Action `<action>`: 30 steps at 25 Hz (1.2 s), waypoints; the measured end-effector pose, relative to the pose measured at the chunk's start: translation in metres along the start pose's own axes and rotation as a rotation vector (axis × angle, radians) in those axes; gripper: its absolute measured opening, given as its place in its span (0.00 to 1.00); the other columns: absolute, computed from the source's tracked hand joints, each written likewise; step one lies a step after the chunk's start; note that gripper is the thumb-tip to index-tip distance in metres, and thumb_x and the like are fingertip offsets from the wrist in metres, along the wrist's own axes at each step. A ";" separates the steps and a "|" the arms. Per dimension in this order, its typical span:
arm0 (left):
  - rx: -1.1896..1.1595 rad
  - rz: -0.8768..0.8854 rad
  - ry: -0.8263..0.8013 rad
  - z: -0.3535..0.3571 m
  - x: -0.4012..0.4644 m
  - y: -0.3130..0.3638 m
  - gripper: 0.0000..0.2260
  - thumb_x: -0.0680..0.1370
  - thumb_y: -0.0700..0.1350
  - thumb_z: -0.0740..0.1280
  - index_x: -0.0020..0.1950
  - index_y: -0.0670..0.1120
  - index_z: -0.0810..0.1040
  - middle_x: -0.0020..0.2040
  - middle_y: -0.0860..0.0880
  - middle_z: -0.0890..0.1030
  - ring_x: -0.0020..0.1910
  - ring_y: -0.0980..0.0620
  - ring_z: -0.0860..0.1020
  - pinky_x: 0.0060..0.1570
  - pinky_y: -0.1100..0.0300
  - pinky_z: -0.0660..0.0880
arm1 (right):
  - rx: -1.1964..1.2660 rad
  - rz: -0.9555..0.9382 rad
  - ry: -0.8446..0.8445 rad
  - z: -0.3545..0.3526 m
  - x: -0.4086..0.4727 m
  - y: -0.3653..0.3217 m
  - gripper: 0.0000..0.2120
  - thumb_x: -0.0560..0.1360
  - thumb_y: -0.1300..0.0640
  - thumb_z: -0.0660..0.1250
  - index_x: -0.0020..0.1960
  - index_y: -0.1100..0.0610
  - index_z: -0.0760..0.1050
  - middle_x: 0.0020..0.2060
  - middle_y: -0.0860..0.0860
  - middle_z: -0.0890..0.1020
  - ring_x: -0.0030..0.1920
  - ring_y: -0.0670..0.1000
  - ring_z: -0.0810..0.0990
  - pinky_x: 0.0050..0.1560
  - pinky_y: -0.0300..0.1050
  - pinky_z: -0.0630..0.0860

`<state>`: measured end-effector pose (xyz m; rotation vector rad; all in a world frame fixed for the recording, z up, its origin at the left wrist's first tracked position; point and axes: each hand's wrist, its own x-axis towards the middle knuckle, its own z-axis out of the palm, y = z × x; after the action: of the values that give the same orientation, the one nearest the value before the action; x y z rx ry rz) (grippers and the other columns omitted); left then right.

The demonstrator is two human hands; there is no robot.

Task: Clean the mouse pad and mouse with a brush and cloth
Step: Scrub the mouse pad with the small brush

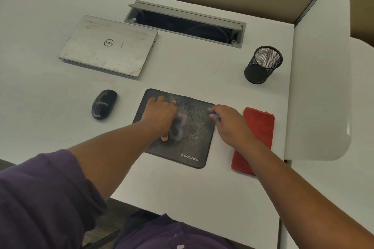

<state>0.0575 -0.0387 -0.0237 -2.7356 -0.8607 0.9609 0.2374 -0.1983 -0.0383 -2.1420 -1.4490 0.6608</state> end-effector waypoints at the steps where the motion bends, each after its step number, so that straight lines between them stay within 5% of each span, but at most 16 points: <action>1: -0.001 0.000 0.003 0.000 0.000 0.000 0.48 0.58 0.62 0.81 0.73 0.48 0.69 0.62 0.51 0.79 0.62 0.45 0.70 0.52 0.51 0.67 | 0.061 -0.009 -0.016 0.001 -0.001 -0.002 0.07 0.81 0.55 0.65 0.55 0.56 0.80 0.49 0.51 0.84 0.49 0.48 0.80 0.49 0.44 0.75; 3: -0.008 -0.002 0.014 0.001 0.000 0.000 0.48 0.58 0.62 0.81 0.73 0.48 0.69 0.61 0.51 0.80 0.61 0.45 0.71 0.52 0.51 0.67 | 0.215 -0.003 0.090 0.000 -0.001 -0.006 0.06 0.80 0.56 0.67 0.52 0.54 0.82 0.45 0.46 0.84 0.43 0.37 0.78 0.44 0.28 0.69; 5: -0.015 -0.006 0.021 0.001 0.000 0.000 0.47 0.57 0.62 0.82 0.72 0.48 0.70 0.59 0.51 0.80 0.61 0.46 0.71 0.51 0.51 0.67 | 0.267 0.022 0.209 -0.001 0.002 -0.005 0.07 0.80 0.58 0.67 0.54 0.56 0.83 0.45 0.44 0.82 0.44 0.34 0.76 0.45 0.22 0.66; 9: -0.010 -0.004 0.017 0.001 0.000 0.000 0.47 0.57 0.62 0.82 0.72 0.48 0.70 0.57 0.51 0.80 0.60 0.46 0.71 0.50 0.51 0.67 | 0.217 0.074 -0.016 0.004 0.006 -0.008 0.08 0.81 0.55 0.64 0.47 0.49 0.81 0.40 0.40 0.83 0.42 0.39 0.79 0.42 0.33 0.69; 13: -0.015 0.003 0.005 0.000 -0.001 -0.001 0.48 0.58 0.61 0.82 0.73 0.48 0.69 0.60 0.51 0.80 0.61 0.45 0.71 0.53 0.51 0.68 | 0.335 0.061 0.199 0.004 0.008 -0.008 0.12 0.81 0.50 0.63 0.43 0.52 0.81 0.27 0.43 0.76 0.27 0.42 0.71 0.30 0.36 0.64; 17: -0.030 -0.013 -0.014 -0.002 -0.002 0.000 0.53 0.58 0.61 0.82 0.76 0.45 0.63 0.58 0.50 0.81 0.62 0.45 0.71 0.53 0.51 0.67 | 0.277 0.079 0.073 0.012 0.009 -0.012 0.10 0.80 0.51 0.64 0.43 0.51 0.82 0.26 0.50 0.78 0.24 0.44 0.68 0.29 0.40 0.63; 20: -0.040 -0.014 -0.025 -0.003 -0.003 -0.001 0.53 0.59 0.60 0.82 0.78 0.45 0.61 0.60 0.50 0.80 0.63 0.45 0.71 0.55 0.51 0.67 | 0.363 0.081 0.204 0.009 0.011 -0.014 0.10 0.81 0.52 0.64 0.46 0.53 0.83 0.27 0.43 0.77 0.25 0.43 0.68 0.27 0.35 0.62; 22: -0.041 -0.017 -0.035 -0.004 -0.003 -0.001 0.53 0.60 0.60 0.82 0.78 0.45 0.61 0.61 0.50 0.80 0.63 0.45 0.71 0.56 0.51 0.67 | 0.306 0.106 0.148 0.008 0.014 -0.015 0.09 0.82 0.53 0.63 0.45 0.48 0.79 0.27 0.42 0.76 0.27 0.44 0.70 0.27 0.35 0.62; 24: -0.038 -0.013 -0.038 -0.004 -0.002 -0.001 0.53 0.60 0.60 0.82 0.78 0.46 0.61 0.62 0.50 0.79 0.64 0.45 0.71 0.57 0.51 0.68 | 0.297 0.121 0.065 0.009 0.015 -0.015 0.09 0.81 0.53 0.64 0.45 0.49 0.80 0.28 0.44 0.77 0.26 0.44 0.70 0.27 0.35 0.63; 27: -0.029 -0.009 -0.037 -0.003 -0.002 -0.001 0.53 0.60 0.60 0.82 0.78 0.46 0.62 0.63 0.50 0.79 0.63 0.45 0.71 0.56 0.51 0.68 | 0.342 0.090 0.162 0.007 0.016 -0.016 0.13 0.81 0.51 0.63 0.44 0.57 0.80 0.27 0.51 0.77 0.27 0.45 0.70 0.28 0.34 0.64; 30: -0.024 -0.002 -0.030 -0.003 -0.002 -0.001 0.52 0.59 0.61 0.81 0.77 0.47 0.63 0.64 0.51 0.78 0.63 0.45 0.71 0.55 0.51 0.67 | 0.380 0.140 0.101 0.010 0.018 -0.016 0.10 0.80 0.52 0.64 0.43 0.53 0.80 0.35 0.54 0.84 0.36 0.54 0.81 0.39 0.47 0.76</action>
<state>0.0575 -0.0386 -0.0204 -2.7465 -0.8847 0.9997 0.2255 -0.1748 -0.0380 -1.9555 -1.0314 0.7944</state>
